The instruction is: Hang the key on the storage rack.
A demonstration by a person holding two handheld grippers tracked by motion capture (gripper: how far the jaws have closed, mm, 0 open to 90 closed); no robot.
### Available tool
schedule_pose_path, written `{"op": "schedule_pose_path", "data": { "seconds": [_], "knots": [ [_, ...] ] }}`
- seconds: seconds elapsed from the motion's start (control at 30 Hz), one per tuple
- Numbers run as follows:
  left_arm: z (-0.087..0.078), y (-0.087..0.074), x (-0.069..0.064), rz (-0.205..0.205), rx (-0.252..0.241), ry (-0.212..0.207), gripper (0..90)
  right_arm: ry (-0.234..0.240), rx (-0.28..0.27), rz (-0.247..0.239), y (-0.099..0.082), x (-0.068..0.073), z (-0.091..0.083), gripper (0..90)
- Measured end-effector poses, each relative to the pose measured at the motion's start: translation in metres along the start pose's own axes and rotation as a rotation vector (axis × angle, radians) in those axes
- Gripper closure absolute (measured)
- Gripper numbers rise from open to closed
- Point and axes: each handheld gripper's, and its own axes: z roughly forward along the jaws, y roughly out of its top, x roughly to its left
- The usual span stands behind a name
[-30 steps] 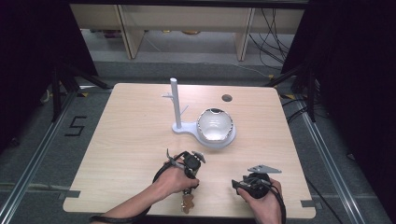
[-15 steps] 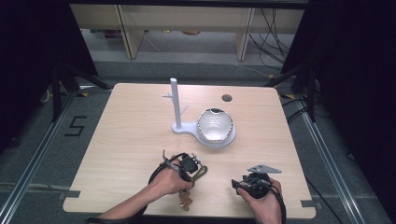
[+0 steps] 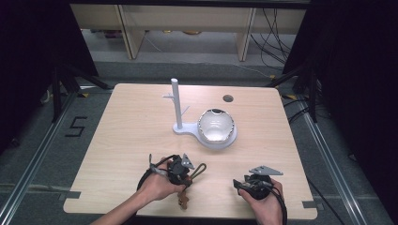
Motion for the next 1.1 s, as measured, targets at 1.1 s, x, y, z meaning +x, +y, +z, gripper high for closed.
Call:
{"op": "schedule_pose_path", "data": {
  "seconds": [1.1],
  "knots": [
    [-0.040,-0.038,0.011,-0.011,-0.360,0.045,68.8,-0.016,-0.056,-0.013,-0.004,0.003,0.002,48.5]
  ]
}}
